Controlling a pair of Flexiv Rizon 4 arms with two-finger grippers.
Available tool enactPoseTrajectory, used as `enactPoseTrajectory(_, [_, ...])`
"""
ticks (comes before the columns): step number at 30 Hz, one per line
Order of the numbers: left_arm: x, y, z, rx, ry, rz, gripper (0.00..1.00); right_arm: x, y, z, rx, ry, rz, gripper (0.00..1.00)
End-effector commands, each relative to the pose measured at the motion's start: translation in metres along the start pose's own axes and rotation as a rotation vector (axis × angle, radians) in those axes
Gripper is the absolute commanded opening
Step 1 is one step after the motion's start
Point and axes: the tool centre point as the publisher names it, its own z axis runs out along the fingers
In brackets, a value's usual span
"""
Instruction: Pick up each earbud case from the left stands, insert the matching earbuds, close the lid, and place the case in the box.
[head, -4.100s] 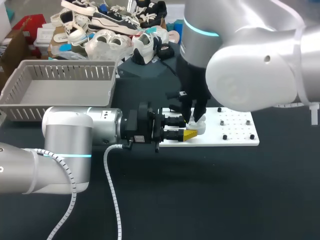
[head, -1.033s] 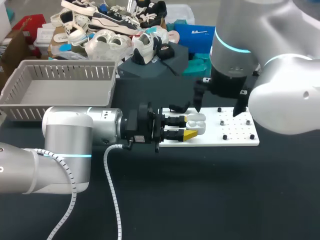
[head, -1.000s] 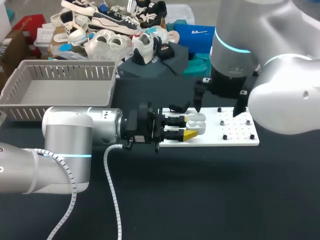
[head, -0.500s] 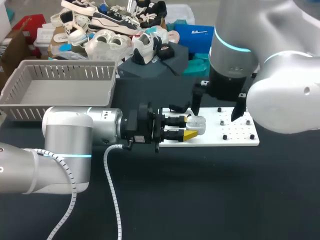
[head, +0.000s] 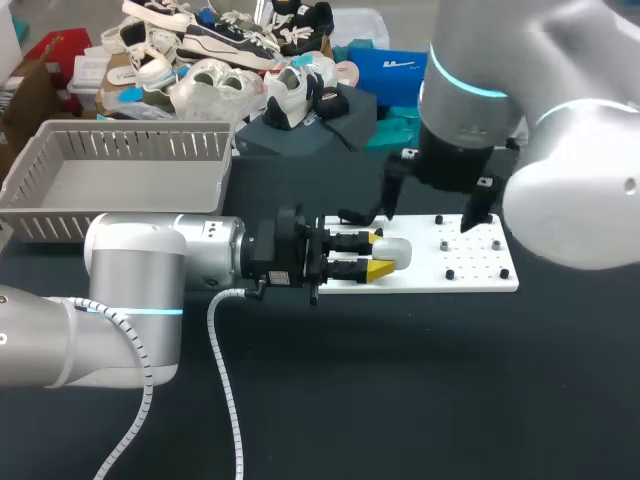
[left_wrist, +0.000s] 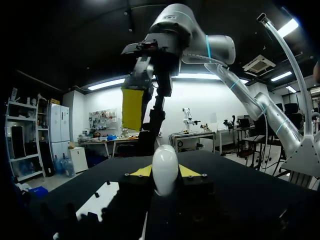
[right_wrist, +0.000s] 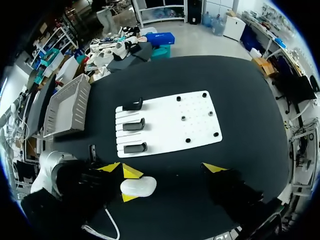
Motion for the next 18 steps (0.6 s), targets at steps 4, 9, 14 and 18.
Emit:
enactPoseTrajectory(4, [-0.015,0.004,-0.006,-0.006,-0.003,0.021,0.00,0.023,-0.036,-0.014,-0.122,-0.109,-0.038,1.00])
enactPoseTrajectory(9, [-0.030,0.010,-0.017,-0.021,0.002,0.030,0.00,0.028,-0.050,-0.017,-0.179,-0.147,-0.071,1.00])
enactPoseTrajectory(14, [-0.042,0.010,-0.026,-0.027,0.014,0.033,0.00,0.031,-0.059,-0.019,-0.196,-0.197,-0.084,1.00])
enactPoseTrajectory(18, [-0.052,0.008,-0.035,-0.035,0.027,0.025,0.00,0.032,-0.066,-0.022,-0.211,-0.248,-0.098,1.00])
